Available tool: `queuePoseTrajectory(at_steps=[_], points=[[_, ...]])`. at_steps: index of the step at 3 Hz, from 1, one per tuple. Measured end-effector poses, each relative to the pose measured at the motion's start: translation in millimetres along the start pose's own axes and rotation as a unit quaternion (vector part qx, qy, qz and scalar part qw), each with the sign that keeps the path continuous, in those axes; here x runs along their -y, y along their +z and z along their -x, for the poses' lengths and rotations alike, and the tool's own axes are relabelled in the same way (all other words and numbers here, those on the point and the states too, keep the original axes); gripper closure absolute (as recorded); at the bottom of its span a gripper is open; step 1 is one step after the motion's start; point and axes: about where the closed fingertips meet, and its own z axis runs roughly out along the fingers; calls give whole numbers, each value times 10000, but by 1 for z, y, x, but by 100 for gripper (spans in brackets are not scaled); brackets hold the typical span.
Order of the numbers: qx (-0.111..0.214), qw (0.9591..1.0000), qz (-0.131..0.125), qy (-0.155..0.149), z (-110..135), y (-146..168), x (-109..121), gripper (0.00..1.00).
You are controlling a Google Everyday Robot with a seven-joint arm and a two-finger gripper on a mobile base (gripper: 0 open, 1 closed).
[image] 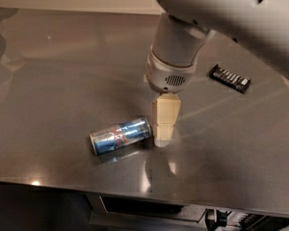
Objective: Place redbull can upright
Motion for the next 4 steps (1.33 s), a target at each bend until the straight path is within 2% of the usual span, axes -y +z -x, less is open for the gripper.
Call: queuePoseTrajectory(at_steps=[1,2,4], points=[[14,9988,276,-402,24,33,4,0],[-54,9965,452,-707,45,53,2,0],[-323,9903,588,-1219,78,72,-22,0]])
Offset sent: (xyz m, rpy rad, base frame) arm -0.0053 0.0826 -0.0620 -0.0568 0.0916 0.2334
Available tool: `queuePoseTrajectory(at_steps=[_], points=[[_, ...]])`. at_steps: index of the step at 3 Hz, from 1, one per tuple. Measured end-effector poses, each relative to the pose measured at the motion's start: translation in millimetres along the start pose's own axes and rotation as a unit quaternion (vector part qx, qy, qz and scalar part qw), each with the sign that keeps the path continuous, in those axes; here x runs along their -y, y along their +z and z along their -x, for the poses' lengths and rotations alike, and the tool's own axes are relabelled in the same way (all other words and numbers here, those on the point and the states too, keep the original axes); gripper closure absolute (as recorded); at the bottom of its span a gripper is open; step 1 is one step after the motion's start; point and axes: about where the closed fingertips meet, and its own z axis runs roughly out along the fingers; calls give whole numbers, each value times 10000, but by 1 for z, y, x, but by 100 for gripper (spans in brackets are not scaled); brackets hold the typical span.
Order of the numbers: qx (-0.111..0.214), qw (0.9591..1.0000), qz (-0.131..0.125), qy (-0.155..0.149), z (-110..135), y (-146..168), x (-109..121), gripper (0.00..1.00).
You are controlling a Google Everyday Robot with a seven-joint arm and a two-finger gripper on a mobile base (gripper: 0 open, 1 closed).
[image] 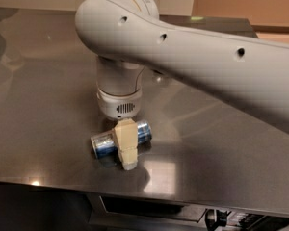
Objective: Place redbull can upright
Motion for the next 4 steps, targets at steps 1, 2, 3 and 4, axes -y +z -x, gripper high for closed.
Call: queuePoseTrajectory(at_steps=[1,2,3,4], points=[[-199,9998,78,-56,11,4,-5,15],[-238,9995,195,1,15,4,-7,39],[-34,9995,214,234,12,-9,-2,63],[474,9973,84,558,1,-37,8,85]])
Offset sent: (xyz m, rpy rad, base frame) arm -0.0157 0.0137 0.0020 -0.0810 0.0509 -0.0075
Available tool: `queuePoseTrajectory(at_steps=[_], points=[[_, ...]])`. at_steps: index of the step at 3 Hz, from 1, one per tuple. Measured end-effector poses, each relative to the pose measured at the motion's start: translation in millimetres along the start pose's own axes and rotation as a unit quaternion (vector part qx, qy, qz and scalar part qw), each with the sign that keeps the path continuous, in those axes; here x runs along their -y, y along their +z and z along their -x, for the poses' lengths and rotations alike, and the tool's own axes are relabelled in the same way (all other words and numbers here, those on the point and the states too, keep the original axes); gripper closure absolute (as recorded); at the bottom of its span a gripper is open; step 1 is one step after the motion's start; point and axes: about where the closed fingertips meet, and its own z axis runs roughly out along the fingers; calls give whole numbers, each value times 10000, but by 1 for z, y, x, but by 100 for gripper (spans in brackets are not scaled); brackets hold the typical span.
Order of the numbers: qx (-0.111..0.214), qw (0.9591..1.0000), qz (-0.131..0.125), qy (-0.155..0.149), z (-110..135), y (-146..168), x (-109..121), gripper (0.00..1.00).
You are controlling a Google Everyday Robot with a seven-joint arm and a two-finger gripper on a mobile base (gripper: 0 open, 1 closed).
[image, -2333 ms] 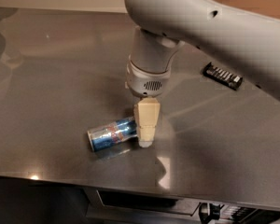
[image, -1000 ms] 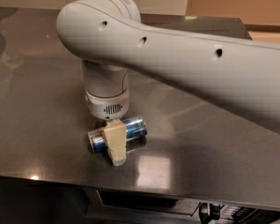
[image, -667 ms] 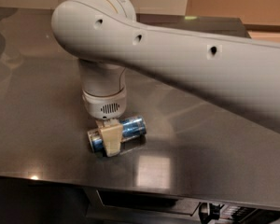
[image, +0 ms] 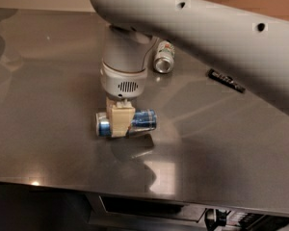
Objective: Place redbull can upright
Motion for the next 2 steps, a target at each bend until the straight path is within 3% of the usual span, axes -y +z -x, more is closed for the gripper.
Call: queuePoseTrajectory(at_steps=[1,2], points=[[851,9954,-295,338,-11,-39,11,100],[1888,9777,-690,605,-22,-69,13,100]])
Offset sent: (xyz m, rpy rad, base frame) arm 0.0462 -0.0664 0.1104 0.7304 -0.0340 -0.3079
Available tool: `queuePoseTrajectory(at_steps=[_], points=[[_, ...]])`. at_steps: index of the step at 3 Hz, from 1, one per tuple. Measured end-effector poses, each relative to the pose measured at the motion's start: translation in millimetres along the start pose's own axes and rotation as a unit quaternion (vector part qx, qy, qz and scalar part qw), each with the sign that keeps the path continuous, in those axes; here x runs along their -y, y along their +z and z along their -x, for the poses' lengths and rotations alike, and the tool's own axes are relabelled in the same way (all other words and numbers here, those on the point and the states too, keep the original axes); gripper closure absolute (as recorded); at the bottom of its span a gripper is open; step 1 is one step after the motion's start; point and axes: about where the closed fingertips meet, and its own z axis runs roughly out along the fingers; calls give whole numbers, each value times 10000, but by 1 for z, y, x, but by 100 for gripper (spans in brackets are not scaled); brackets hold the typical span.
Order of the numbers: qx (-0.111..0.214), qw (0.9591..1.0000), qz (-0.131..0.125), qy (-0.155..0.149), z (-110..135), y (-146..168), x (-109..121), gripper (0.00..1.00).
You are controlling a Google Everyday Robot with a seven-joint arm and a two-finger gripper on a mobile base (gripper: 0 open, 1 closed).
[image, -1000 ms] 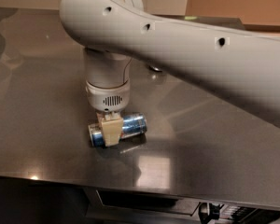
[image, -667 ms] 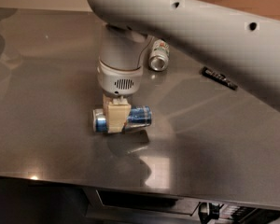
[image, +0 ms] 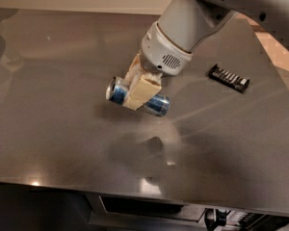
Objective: Place redbull can upright
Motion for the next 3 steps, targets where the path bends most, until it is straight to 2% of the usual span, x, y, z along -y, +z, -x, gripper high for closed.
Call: queuePoseTrajectory(at_steps=[1,2,3], points=[[1056,9931,-466,208,-5,-22,7,100],[2059,9738,-879,408,-14,-37,9,100],[2856,9497,-1140,598,-22,-43,10,100]])
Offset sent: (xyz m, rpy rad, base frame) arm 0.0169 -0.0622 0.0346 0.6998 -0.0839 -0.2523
